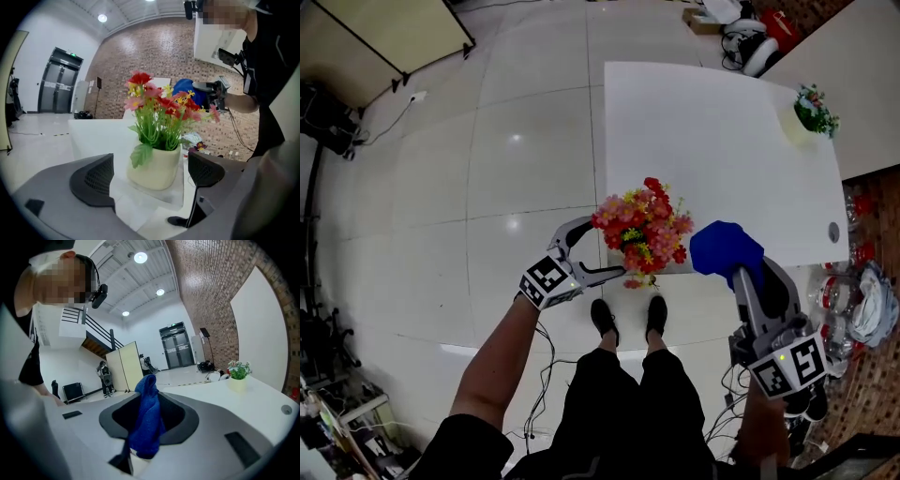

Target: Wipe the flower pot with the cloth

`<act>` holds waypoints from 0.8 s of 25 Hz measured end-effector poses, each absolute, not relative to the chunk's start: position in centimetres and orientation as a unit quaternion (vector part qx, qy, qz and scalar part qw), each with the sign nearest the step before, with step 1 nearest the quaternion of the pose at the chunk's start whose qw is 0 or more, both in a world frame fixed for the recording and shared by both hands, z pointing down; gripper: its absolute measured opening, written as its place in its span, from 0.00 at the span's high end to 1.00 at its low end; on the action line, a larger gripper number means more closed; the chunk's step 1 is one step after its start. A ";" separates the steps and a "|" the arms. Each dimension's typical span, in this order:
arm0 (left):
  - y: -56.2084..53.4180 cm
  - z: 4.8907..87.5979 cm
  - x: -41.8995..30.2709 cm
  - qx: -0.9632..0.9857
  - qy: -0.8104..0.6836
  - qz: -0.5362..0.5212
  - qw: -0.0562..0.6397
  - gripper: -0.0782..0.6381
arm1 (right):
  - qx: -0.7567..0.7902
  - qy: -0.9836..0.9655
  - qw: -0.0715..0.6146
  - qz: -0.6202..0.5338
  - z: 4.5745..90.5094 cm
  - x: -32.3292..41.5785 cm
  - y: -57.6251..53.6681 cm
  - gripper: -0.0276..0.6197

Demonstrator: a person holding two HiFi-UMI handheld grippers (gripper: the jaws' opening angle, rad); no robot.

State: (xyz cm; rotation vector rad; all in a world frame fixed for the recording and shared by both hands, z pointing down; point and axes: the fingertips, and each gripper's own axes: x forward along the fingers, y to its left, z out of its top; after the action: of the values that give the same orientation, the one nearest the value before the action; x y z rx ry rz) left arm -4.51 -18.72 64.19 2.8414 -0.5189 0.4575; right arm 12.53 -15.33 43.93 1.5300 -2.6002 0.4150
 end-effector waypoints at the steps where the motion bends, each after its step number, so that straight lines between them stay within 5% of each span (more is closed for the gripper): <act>1: -18.9 64.6 -4.1 0.968 -0.169 0.154 0.104 0.21 | 0.502 -0.852 0.051 0.140 44.5 12.6 -15.4 0.81; 20: -19.3 67.7 1.3 0.989 -0.064 0.131 0.027 0.16 | 0.508 -0.841 0.071 0.175 49.3 13.1 -14.6 0.81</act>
State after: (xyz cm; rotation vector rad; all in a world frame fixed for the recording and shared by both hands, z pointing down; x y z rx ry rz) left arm 1.34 -19.30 67.72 3.0534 -0.1991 0.4053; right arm 13.10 -14.64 49.29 1.5268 -2.5282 0.5258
